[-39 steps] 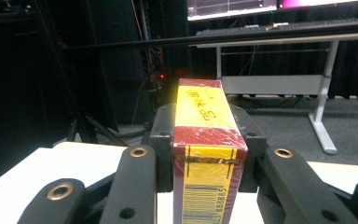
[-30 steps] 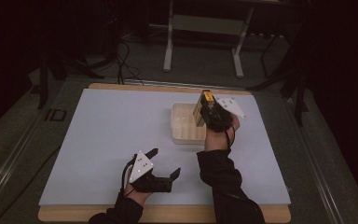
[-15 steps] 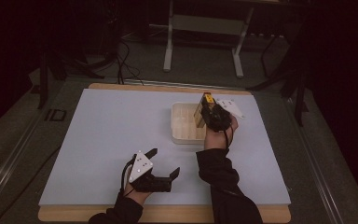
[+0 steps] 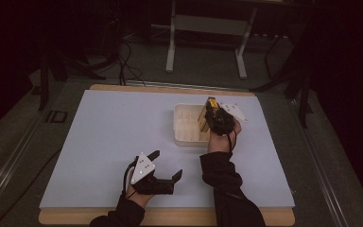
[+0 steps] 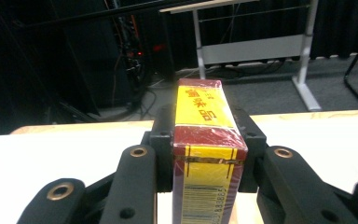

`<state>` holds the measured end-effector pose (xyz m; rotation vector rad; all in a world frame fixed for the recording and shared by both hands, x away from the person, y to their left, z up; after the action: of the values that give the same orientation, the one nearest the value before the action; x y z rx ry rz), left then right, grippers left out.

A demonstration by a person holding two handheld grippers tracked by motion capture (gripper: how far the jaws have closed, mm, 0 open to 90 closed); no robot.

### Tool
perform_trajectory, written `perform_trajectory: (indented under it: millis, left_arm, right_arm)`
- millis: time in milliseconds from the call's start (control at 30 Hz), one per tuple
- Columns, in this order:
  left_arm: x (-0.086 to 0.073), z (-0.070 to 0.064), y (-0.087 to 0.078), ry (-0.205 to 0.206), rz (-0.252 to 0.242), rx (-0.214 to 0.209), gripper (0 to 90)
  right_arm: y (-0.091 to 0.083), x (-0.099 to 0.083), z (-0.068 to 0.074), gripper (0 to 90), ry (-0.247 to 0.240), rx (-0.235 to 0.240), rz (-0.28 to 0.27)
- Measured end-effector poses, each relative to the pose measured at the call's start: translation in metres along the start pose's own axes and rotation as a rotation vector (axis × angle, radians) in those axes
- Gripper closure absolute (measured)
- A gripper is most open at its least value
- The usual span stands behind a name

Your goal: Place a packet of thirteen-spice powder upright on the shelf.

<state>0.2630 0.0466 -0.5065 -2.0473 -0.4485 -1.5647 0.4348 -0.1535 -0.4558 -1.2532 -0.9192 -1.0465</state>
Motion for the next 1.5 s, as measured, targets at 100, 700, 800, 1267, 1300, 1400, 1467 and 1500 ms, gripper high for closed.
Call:
perform_trajectory:
  millis: [100, 700, 800, 1267, 1300, 1400, 1467, 1500]
  left_arm:
    - [0.0, 0.0, 0.0, 0.001, 0.003, -0.001, 0.2]
    - [0.0, 0.001, 0.001, -0.01, 0.014, 0.003, 0.2]
    - [0.0, 0.001, 0.001, -0.009, 0.014, 0.003, 0.2]
    - [0.0, 0.001, 0.001, -0.019, 0.017, 0.006, 0.2]
    - [0.0, 0.001, 0.001, -0.02, 0.015, 0.005, 0.2]
    - [0.0, 0.001, 0.001, -0.018, 0.015, 0.007, 0.2]
    - [0.001, 0.001, 0.0, -0.019, 0.014, 0.006, 0.2]
    - [0.001, 0.002, 0.0, -0.02, 0.014, 0.008, 0.2]
  right_arm:
    - [-0.001, 0.0, -0.001, 67.4, 0.003, -0.004, 0.0]
    - [-0.003, 0.001, 0.007, 67.5, -0.066, -0.041, -0.005]
    - [-0.003, -0.001, 0.014, 67.5, -0.084, -0.033, -0.006]
    - [-0.004, -0.003, 0.006, 67.5, -0.044, -0.045, 0.003]
    - [-0.005, -0.004, 0.007, 67.4, -0.046, -0.044, 0.0]
    - [-0.007, -0.006, 0.006, 67.4, -0.049, -0.053, -0.009]
    - [-0.008, -0.007, 0.005, 67.3, -0.038, -0.052, -0.007]
    - [-0.009, -0.009, 0.003, 67.0, -0.032, -0.064, -0.011]
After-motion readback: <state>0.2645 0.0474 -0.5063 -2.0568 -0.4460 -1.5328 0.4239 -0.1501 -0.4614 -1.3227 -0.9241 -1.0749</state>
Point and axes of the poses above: each handheld gripper's, and its own axes: y roughly forward along the jaws, x roughly out of its top, z roughly to its left, the point moved 4 cm from there along y, roughly forward along the jaws, and after that the axes turned 12 degrees about -x, right-handed, at the moved point
